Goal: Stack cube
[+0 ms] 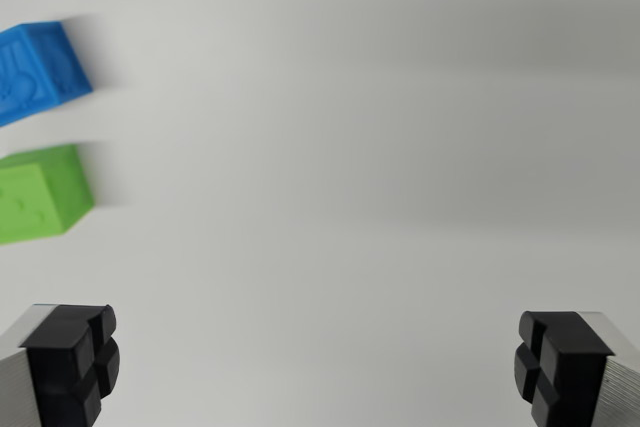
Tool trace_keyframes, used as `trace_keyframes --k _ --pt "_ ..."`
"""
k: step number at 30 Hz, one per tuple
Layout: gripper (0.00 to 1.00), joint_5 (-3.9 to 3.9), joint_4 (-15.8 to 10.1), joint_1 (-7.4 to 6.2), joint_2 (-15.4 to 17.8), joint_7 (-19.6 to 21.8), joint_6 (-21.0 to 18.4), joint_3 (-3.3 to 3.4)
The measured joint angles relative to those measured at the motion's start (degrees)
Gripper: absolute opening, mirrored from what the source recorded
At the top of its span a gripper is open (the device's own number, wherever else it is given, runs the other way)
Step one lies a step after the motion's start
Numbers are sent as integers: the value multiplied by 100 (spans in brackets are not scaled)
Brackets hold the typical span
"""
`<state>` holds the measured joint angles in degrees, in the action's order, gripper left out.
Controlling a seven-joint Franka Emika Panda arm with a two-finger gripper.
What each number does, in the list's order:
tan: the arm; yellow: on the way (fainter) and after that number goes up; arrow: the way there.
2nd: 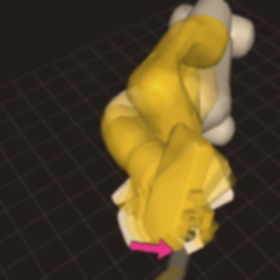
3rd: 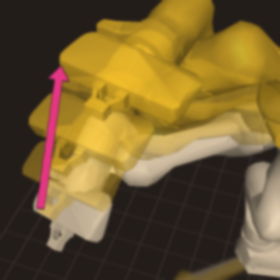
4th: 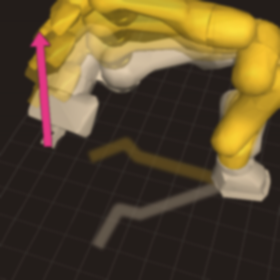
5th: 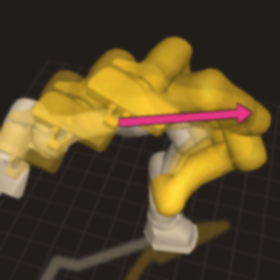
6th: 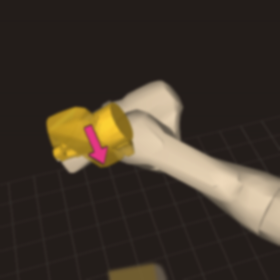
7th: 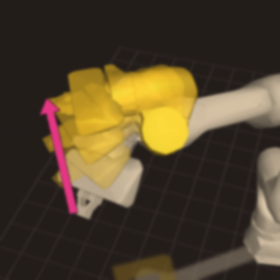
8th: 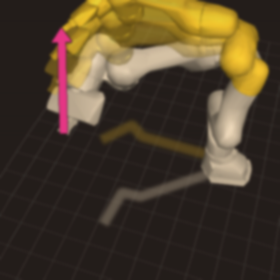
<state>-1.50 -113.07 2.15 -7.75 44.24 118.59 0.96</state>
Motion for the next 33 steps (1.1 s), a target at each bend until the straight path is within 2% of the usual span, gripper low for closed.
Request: trace_keyframes --k 18,33 --pt "100 0 -9 -5 0 0 0 -1" --pt "100 1 -219 -103 0 44 211 -34"
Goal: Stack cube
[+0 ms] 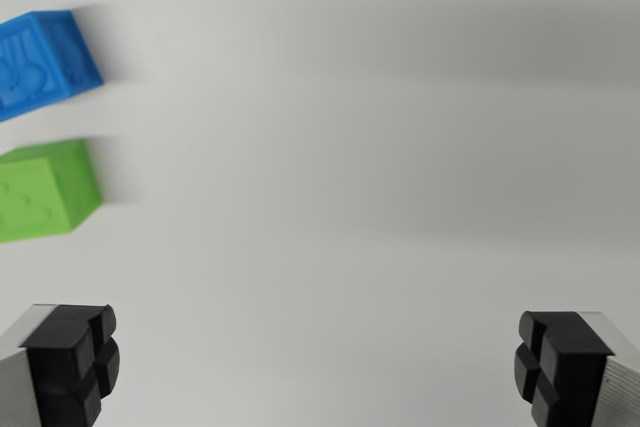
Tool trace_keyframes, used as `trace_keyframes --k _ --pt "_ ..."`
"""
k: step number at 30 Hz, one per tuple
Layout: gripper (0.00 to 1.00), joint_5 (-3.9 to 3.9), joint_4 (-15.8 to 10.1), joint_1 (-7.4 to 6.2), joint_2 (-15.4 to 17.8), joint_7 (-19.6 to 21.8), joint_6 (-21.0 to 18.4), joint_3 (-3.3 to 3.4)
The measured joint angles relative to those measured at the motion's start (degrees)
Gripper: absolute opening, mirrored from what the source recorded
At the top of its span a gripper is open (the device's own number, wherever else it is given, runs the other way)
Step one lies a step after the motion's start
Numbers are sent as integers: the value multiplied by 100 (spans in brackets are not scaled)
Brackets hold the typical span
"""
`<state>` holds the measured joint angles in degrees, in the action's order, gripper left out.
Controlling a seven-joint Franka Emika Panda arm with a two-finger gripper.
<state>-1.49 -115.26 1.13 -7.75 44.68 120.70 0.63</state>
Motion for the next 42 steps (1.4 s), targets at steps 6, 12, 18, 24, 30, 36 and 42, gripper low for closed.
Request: trace_keyframes --k 6,12,18,24,30,36,42 --pt "100 1 -137 -59 1 40 148 -32" --pt "100 2 -278 -129 1 87 298 -61" --pt "100 3 -427 -199 -1 137 457 -99" --pt "100 4 -578 -283 -22 199 643 -140" --pt "100 4 -742 -375 -64 271 864 -199" --pt "100 4 -899 -481 -131 356 1099 -257" --pt "100 4 -1052 -603 -216 456 1360 -318"
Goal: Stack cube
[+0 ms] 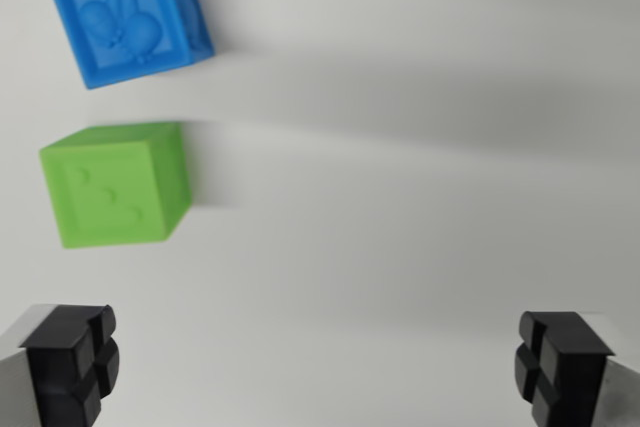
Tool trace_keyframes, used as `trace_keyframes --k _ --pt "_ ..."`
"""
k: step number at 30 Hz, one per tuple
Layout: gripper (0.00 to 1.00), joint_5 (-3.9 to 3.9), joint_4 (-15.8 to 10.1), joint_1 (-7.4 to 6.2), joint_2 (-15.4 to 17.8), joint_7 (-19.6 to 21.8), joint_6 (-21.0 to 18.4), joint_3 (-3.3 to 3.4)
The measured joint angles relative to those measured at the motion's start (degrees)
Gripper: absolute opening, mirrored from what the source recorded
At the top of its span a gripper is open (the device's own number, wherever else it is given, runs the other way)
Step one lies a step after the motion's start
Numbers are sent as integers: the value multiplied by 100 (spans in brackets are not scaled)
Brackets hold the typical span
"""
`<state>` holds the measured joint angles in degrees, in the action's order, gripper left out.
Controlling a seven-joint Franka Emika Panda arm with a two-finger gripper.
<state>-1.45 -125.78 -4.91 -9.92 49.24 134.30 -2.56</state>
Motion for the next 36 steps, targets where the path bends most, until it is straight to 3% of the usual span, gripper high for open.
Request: trace_keyframes --k 21,36 --pt "100 -38 -344 -504 -493 385 900 -165" --pt "100 -113 -407 -936 -1002 675 1520 -194"
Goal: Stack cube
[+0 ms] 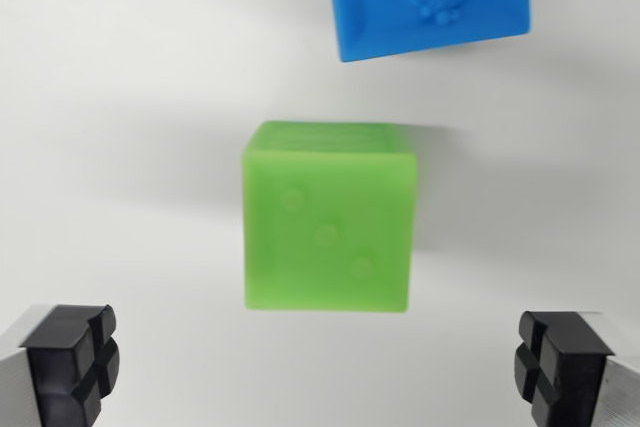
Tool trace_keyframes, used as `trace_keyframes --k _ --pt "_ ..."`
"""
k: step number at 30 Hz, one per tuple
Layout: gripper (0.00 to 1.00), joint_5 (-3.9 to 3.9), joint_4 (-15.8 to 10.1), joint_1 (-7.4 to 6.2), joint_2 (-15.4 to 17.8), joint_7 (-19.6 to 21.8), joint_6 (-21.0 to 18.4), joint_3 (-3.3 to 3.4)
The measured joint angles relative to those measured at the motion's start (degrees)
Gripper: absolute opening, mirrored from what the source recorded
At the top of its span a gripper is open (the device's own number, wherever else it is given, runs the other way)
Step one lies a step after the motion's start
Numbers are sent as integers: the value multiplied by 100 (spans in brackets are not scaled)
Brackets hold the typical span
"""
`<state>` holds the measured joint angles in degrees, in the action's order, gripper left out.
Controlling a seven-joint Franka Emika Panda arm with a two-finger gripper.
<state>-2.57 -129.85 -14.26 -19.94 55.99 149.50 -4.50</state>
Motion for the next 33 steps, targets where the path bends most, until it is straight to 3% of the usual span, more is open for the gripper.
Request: trace_keyframes --k 18,29,30,33 --pt "100 -56 159 -117 -969 39 803 157" --pt "100 -56 244 -167 -1261 39 1011 211" --pt "0 -56 247 -169 -1269 39 1016 213" --pt "0 -56 249 -174 -1272 39 1019 216"
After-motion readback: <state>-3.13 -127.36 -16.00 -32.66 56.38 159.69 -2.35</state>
